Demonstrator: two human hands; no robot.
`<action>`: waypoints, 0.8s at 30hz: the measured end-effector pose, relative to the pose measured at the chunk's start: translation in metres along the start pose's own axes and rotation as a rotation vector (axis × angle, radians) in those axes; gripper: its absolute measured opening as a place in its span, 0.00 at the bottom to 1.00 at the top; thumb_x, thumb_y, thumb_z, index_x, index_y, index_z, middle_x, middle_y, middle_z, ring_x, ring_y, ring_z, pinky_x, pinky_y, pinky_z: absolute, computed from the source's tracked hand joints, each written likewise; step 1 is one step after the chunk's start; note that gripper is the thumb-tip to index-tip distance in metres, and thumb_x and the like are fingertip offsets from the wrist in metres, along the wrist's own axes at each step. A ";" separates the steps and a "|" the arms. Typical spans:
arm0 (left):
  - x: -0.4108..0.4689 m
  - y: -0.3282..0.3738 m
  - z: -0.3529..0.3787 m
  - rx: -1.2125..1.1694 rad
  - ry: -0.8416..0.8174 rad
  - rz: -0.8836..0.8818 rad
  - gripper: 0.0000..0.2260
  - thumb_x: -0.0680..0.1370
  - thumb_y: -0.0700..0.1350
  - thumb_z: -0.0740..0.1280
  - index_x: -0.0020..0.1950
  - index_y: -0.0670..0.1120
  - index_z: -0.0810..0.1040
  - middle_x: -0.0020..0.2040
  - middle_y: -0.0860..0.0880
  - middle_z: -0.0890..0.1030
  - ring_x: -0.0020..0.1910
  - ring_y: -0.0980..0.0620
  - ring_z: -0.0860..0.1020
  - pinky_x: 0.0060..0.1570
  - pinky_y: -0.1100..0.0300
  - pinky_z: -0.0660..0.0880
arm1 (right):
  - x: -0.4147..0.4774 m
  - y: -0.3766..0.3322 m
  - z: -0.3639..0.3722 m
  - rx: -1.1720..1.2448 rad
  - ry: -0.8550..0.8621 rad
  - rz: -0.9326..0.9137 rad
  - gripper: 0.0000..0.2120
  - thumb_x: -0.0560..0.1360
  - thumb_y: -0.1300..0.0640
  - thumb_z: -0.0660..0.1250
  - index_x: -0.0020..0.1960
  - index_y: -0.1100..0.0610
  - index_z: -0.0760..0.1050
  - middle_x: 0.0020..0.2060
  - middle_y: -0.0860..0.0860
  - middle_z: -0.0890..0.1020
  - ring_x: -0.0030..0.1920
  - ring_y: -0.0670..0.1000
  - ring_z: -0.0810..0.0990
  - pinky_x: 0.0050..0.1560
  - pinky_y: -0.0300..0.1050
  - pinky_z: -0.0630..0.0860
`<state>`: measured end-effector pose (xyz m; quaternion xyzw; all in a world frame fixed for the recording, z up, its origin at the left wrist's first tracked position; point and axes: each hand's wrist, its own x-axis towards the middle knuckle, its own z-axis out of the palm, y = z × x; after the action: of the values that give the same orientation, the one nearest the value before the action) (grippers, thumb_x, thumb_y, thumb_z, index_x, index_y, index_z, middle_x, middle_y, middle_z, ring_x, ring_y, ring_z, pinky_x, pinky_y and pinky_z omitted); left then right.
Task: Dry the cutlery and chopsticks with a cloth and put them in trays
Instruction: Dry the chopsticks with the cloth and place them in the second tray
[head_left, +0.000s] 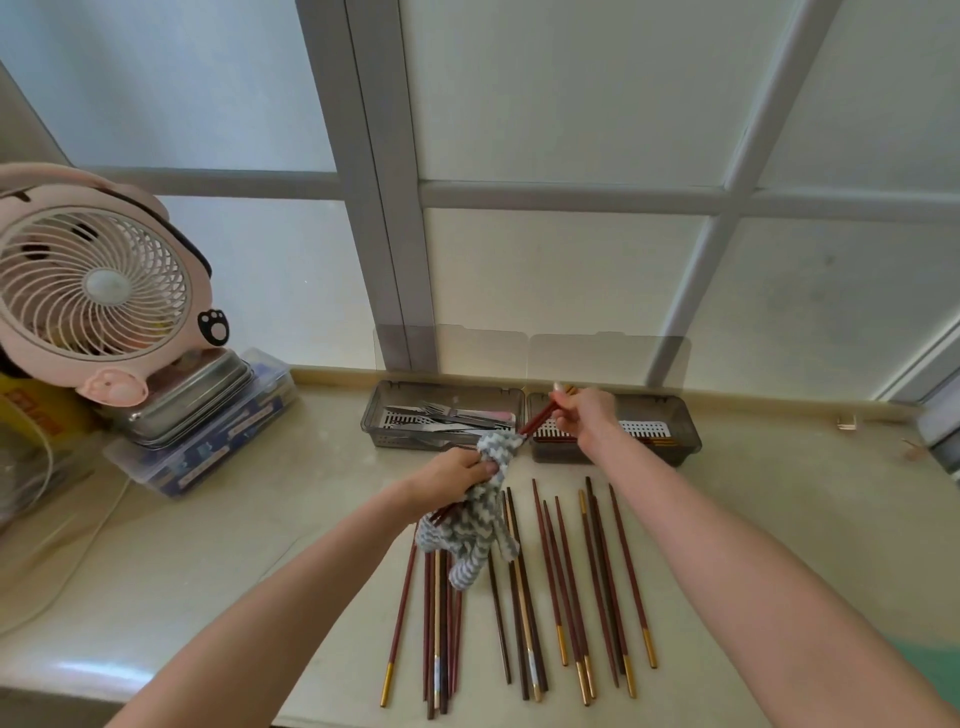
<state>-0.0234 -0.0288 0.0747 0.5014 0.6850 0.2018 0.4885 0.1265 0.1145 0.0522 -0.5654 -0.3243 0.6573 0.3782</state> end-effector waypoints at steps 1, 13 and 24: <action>-0.002 -0.003 -0.002 -0.001 -0.017 0.003 0.10 0.82 0.47 0.56 0.51 0.42 0.73 0.50 0.44 0.76 0.49 0.49 0.75 0.48 0.60 0.71 | 0.004 -0.003 -0.008 0.028 0.039 -0.004 0.02 0.75 0.66 0.67 0.44 0.64 0.74 0.37 0.56 0.79 0.28 0.47 0.74 0.25 0.34 0.73; -0.004 -0.036 0.006 -0.795 0.349 -0.024 0.09 0.81 0.43 0.58 0.50 0.42 0.77 0.46 0.45 0.82 0.46 0.47 0.80 0.42 0.57 0.75 | -0.002 0.007 -0.040 0.706 0.028 0.147 0.07 0.76 0.68 0.64 0.53 0.64 0.75 0.51 0.60 0.78 0.46 0.55 0.82 0.39 0.42 0.82; 0.035 0.004 0.016 -1.109 0.534 0.010 0.07 0.79 0.39 0.62 0.55 0.38 0.75 0.50 0.42 0.79 0.48 0.47 0.78 0.52 0.52 0.75 | -0.031 0.033 0.015 0.049 -0.485 0.254 0.08 0.74 0.71 0.64 0.52 0.67 0.77 0.44 0.59 0.81 0.39 0.51 0.83 0.36 0.40 0.81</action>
<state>-0.0087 0.0005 0.0542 0.1076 0.5744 0.6490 0.4871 0.1097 0.0712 0.0419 -0.4182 -0.3161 0.8233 0.2176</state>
